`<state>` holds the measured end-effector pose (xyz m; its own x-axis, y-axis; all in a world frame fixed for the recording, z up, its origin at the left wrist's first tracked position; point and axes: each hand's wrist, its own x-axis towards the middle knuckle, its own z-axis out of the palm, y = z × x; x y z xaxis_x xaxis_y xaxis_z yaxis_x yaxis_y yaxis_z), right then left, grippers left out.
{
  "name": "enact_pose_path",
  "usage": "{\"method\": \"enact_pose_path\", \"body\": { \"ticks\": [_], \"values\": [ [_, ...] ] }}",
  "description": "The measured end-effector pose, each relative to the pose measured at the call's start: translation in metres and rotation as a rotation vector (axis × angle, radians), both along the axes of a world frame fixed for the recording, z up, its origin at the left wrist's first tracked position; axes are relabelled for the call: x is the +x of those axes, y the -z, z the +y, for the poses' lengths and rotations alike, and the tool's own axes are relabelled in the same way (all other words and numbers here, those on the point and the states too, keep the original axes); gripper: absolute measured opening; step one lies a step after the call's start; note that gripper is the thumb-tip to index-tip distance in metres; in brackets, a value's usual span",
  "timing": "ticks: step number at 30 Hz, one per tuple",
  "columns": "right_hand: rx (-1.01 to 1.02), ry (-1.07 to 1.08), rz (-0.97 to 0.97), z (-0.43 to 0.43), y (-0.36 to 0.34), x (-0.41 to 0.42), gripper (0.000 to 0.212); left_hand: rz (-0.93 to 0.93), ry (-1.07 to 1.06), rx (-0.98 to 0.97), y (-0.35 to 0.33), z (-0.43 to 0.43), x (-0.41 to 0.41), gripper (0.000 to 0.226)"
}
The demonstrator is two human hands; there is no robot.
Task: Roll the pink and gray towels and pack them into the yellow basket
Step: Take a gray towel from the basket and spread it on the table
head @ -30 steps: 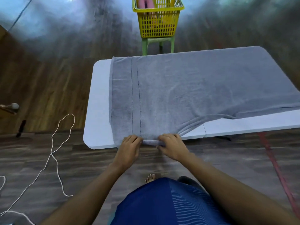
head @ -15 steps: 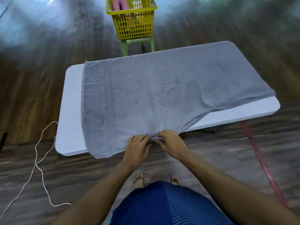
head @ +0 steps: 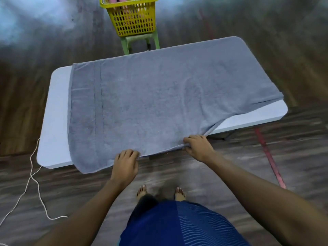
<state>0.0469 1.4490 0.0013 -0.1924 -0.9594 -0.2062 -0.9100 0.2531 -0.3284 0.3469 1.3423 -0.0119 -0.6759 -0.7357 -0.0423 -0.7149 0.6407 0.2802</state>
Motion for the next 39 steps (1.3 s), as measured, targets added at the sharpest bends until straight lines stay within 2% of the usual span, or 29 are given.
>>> {"method": "enact_pose_path", "body": {
  "ticks": [5,9,11,14,16,18,21,24,25,27,30,32,35,39],
  "values": [
    [-0.119,-0.047,-0.136,0.006,-0.009,-0.001,0.014,0.029,0.163,0.105,-0.008,0.034,-0.092,0.049],
    [-0.094,-0.047,-0.174,0.005,-0.014,-0.015,0.014,0.169,0.147,0.192,-0.010,0.040,-0.147,0.024],
    [0.012,-0.043,-0.089,0.008,-0.013,-0.034,0.016,0.222,0.189,0.215,-0.009,0.032,-0.153,0.015],
    [0.218,0.048,0.072,0.025,-0.007,-0.070,0.022,0.219,0.259,0.227,-0.006,0.021,-0.144,0.013],
    [0.245,0.128,0.085,0.038,-0.004,-0.089,0.014,0.166,0.287,0.253,-0.002,0.019,-0.136,0.015],
    [0.170,0.193,0.057,0.045,-0.006,-0.095,0.017,0.071,0.286,0.227,0.003,0.022,-0.136,0.019],
    [0.008,0.183,-0.018,0.046,-0.011,-0.091,0.022,-0.033,0.302,0.164,-0.003,0.030,-0.158,0.027],
    [-0.090,0.147,-0.083,0.044,-0.017,-0.088,0.017,0.018,0.323,0.178,-0.010,0.044,-0.196,0.048],
    [-0.107,0.143,-0.094,0.043,-0.018,-0.089,0.016,0.048,0.327,0.175,-0.011,0.048,-0.210,0.047],
    [-0.114,0.132,-0.112,0.043,-0.022,-0.098,0.015,0.107,0.313,0.172,-0.011,0.053,-0.234,0.028],
    [-0.014,0.065,-0.093,0.047,-0.020,-0.123,0.015,0.197,0.259,0.275,-0.014,0.053,-0.257,0.032],
    [0.076,0.015,-0.075,0.051,-0.014,-0.145,0.024,0.243,0.232,0.295,-0.016,0.054,-0.262,0.021],
    [0.173,-0.020,-0.001,0.063,-0.002,-0.186,0.034,0.247,0.180,0.227,-0.017,0.057,-0.261,0.015],
    [0.084,0.047,0.106,0.082,-0.001,-0.245,0.026,0.218,0.054,0.115,-0.011,0.069,-0.257,0.013]
  ]
}}
